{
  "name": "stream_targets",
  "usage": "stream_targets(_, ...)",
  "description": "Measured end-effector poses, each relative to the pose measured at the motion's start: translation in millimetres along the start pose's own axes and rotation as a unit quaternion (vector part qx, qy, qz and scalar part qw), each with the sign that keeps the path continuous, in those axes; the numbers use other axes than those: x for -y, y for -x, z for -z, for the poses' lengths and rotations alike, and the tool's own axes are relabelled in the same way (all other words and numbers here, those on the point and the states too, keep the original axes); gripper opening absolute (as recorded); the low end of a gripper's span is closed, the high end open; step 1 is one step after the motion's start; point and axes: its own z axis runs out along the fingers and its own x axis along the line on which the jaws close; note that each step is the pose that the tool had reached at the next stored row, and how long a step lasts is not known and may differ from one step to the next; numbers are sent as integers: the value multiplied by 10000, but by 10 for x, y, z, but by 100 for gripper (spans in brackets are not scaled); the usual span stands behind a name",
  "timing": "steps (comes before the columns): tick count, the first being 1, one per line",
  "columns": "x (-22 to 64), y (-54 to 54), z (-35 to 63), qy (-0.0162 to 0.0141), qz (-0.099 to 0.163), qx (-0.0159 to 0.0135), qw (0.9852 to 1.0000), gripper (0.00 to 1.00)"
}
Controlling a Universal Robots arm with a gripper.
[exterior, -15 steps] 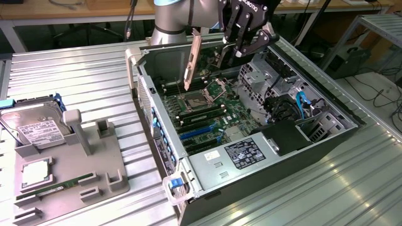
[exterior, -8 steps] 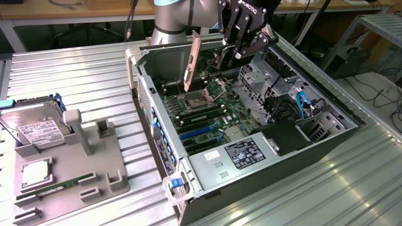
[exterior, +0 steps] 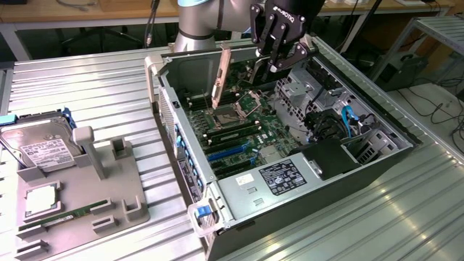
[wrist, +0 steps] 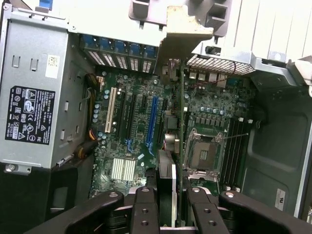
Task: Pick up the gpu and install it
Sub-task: 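Insert the gpu into the slot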
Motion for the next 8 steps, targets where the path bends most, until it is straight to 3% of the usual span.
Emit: stream_targets(8, 2, -4, -62, -22, -297, 11, 9996, 27)
